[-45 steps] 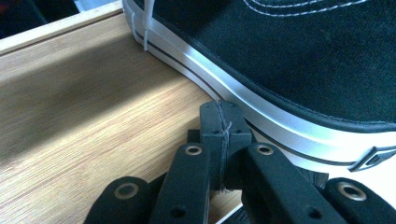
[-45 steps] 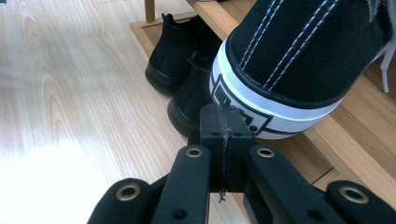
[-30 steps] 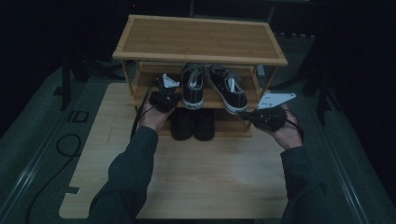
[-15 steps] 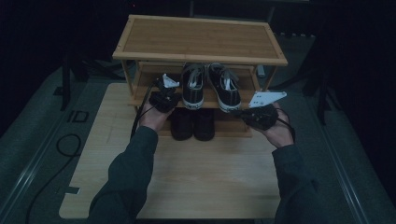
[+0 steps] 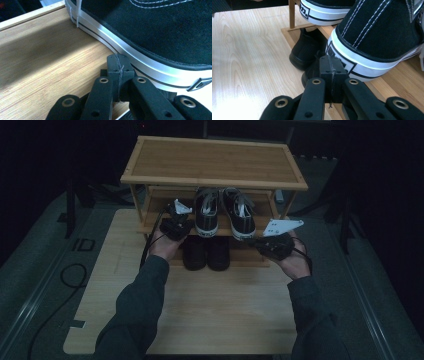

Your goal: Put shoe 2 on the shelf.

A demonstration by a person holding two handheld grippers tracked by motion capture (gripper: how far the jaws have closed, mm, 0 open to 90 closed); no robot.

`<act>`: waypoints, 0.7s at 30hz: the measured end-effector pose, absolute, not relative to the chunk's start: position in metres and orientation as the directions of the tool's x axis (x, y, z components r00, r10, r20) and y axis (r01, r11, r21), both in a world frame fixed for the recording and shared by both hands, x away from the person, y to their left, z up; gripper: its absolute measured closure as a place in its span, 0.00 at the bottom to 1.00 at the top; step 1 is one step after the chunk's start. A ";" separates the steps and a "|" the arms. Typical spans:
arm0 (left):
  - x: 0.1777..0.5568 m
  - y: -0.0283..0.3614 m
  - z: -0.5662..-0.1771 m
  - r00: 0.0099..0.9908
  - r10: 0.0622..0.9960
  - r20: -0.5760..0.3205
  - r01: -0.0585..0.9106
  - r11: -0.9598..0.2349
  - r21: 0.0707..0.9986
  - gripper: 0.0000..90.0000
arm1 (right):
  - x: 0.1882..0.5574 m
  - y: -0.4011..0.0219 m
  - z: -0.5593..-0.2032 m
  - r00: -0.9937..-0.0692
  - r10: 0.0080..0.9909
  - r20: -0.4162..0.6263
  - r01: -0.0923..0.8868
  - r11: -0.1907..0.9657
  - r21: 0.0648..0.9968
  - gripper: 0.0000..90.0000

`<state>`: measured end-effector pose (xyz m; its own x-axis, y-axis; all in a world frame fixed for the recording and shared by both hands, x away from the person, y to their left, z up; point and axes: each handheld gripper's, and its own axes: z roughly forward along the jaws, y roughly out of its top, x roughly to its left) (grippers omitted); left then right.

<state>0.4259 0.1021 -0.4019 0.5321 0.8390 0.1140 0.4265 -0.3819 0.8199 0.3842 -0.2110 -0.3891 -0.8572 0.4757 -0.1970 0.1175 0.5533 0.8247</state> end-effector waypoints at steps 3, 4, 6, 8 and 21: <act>0.426 0.102 -0.402 0.533 0.839 0.115 0.426 -0.383 0.820 1.00 | 0.384 -0.211 -0.389 -0.856 0.477 -0.199 0.116 0.553 0.825 1.00; 0.426 0.102 -0.402 0.533 0.839 0.114 0.426 -0.382 0.820 1.00 | 0.384 -0.211 -0.388 -0.854 0.479 -0.201 0.115 0.552 0.826 1.00; 0.426 0.102 -0.402 0.532 0.839 0.114 0.426 -0.382 0.820 1.00 | 0.383 -0.210 -0.387 -0.853 0.481 -0.205 0.111 0.550 0.828 1.00; 0.426 0.102 -0.402 0.532 0.839 0.114 0.426 -0.382 0.820 1.00 | 0.383 -0.209 -0.387 -0.854 0.477 -0.206 0.108 0.551 0.828 1.00; 0.426 0.102 -0.402 0.533 0.838 0.119 0.425 -0.387 0.818 1.00 | 0.381 -0.200 -0.395 -0.850 0.471 -0.235 0.100 0.583 0.806 1.00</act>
